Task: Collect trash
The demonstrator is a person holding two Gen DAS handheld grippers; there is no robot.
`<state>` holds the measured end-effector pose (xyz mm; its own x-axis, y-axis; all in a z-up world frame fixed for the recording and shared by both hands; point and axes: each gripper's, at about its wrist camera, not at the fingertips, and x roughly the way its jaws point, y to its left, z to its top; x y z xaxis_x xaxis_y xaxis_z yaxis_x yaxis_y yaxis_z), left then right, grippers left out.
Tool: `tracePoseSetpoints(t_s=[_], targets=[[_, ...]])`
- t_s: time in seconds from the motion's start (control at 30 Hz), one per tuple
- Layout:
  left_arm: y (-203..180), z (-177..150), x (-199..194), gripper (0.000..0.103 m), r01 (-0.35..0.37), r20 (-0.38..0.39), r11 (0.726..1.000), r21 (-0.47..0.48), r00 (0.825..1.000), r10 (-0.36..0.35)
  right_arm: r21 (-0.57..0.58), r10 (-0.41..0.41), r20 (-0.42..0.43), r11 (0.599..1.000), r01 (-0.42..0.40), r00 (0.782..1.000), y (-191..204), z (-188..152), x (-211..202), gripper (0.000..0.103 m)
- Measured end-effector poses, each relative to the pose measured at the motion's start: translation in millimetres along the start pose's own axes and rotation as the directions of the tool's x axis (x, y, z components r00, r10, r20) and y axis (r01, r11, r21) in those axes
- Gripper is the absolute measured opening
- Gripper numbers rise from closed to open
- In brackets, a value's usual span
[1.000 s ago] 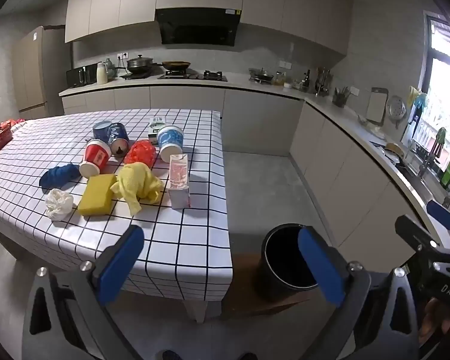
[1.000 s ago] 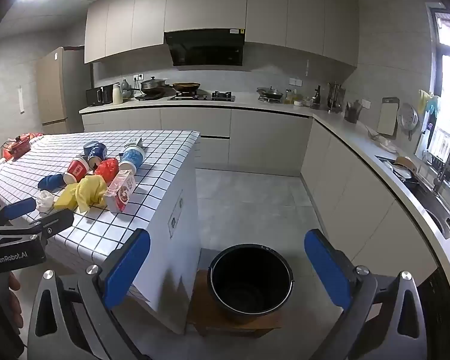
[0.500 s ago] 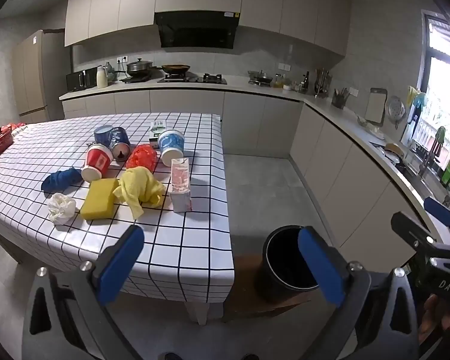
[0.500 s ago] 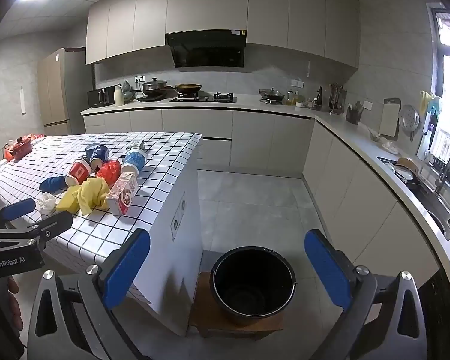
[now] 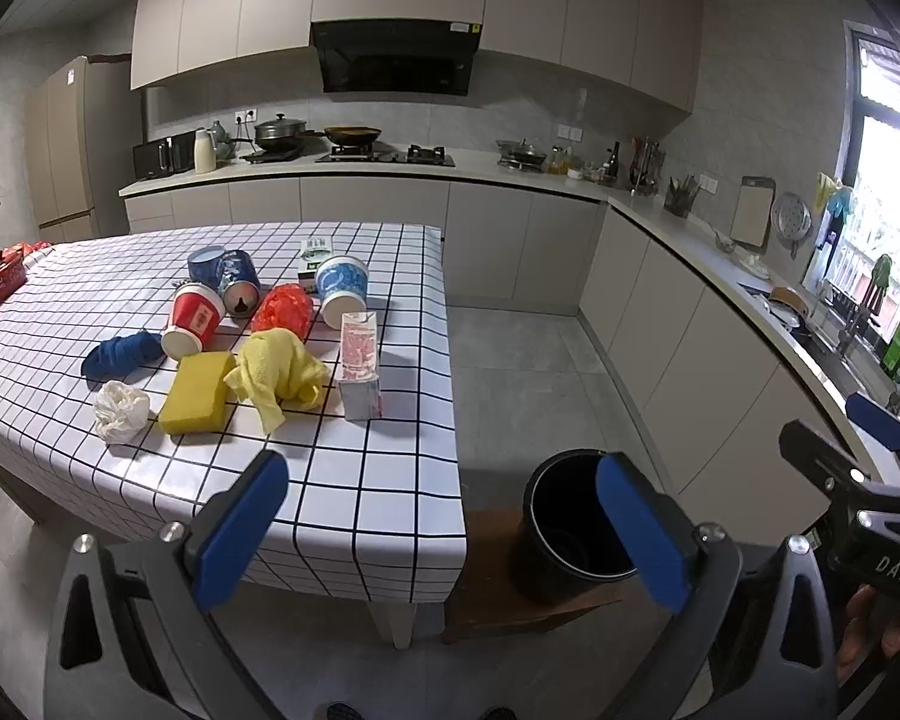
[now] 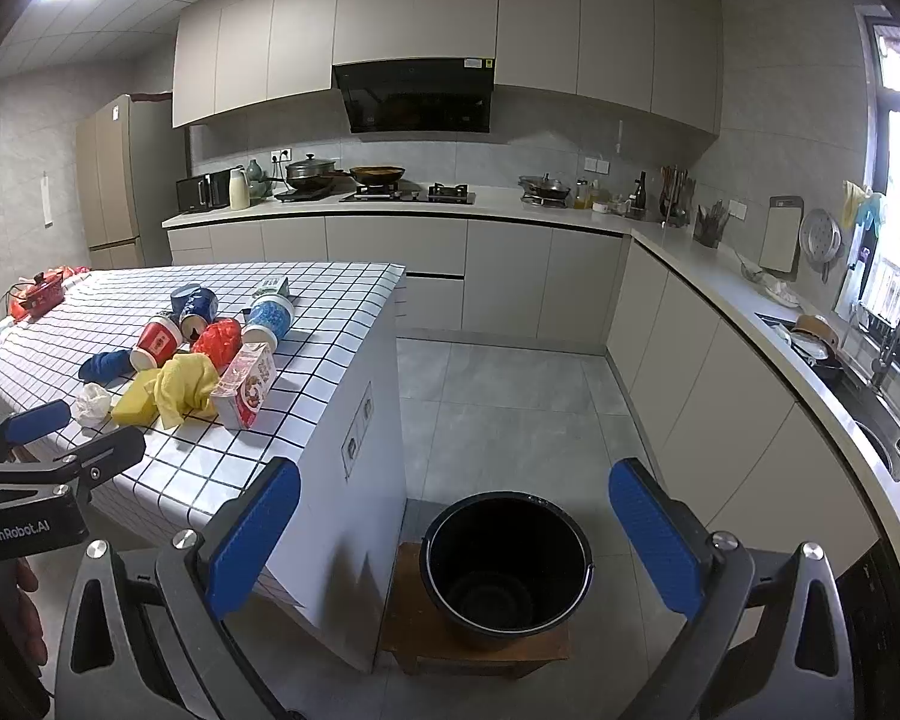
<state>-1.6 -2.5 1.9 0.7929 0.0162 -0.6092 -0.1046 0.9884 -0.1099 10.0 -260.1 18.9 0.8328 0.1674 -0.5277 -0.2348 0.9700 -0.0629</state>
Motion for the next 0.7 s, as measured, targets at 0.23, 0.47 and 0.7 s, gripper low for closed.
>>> tracePoseSetpoints(t_s=[0.23,0.47,0.7], targets=[[0.7,0.0,0.2,0.103,0.005,-0.003,1.000,-0.001,1.000,-0.005,0.004,-0.001,-0.003,1.000,0.001,1.000,0.1,0.4,1.5,0.103],[-0.8,0.5,1.0,0.103,0.004,-0.006,1.000,0.001,1.000,-0.004,0.008,-0.005,-0.007,1.000,0.005,1.000,-0.6,-0.4,4.3,0.103],[-3.2,0.3,1.1,0.103,0.004,-0.008,1.000,0.002,1.000,-0.004,0.007,-0.007,-0.007,1.000,0.007,1.000,-0.4,-0.4,5.6,0.103]])
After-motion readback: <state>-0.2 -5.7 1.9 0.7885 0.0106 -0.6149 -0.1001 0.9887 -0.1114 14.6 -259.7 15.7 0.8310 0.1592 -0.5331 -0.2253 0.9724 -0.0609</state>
